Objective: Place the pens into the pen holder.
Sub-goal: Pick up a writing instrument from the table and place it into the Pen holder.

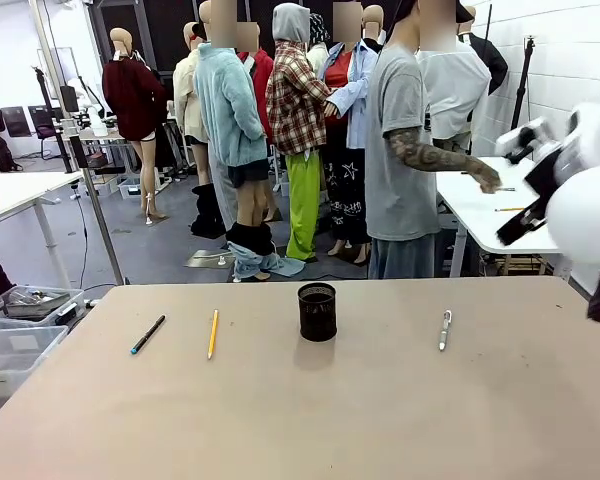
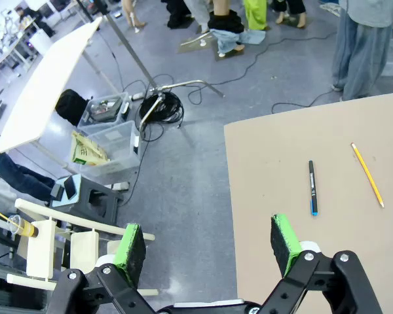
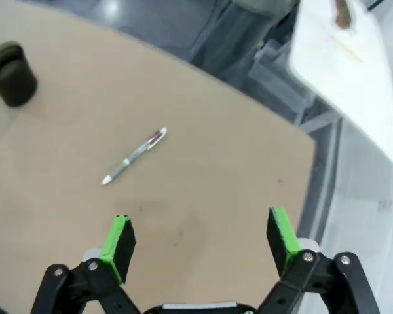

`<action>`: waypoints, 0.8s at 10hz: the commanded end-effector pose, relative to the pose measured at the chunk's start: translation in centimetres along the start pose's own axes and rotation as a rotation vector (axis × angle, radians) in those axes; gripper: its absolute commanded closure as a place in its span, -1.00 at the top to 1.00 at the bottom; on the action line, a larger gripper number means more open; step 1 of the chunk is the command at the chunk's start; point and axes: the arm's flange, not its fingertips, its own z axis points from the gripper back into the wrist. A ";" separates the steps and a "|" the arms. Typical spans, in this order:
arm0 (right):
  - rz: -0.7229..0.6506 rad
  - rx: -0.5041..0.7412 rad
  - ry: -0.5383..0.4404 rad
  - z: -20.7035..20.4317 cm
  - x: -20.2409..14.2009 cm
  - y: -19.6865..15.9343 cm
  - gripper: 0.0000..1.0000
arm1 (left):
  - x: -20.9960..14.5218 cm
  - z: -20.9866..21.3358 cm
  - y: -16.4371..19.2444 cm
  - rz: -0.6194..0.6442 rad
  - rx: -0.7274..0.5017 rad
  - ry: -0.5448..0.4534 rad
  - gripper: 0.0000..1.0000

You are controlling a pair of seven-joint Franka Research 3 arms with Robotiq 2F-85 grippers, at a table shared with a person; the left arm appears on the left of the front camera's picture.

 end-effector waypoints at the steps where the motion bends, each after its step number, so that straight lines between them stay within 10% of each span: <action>1: -0.002 0.026 0.107 -3.6 3.0 0.5 1.00 | 0.1 -0.1 0.0 -0.005 0.010 -0.002 1.00; 4: -0.067 0.035 0.273 -9.2 7.7 2.7 1.00 | 0.1 -0.1 0.0 -0.005 0.010 -0.002 1.00; 5: -0.013 0.062 0.171 -6.6 3.3 2.4 1.00 | 0.1 -0.1 0.0 -0.005 0.010 -0.002 1.00; 8: -0.032 0.069 0.215 -8.3 5.3 2.6 1.00 | 0.1 -0.1 0.0 -0.005 0.010 -0.002 1.00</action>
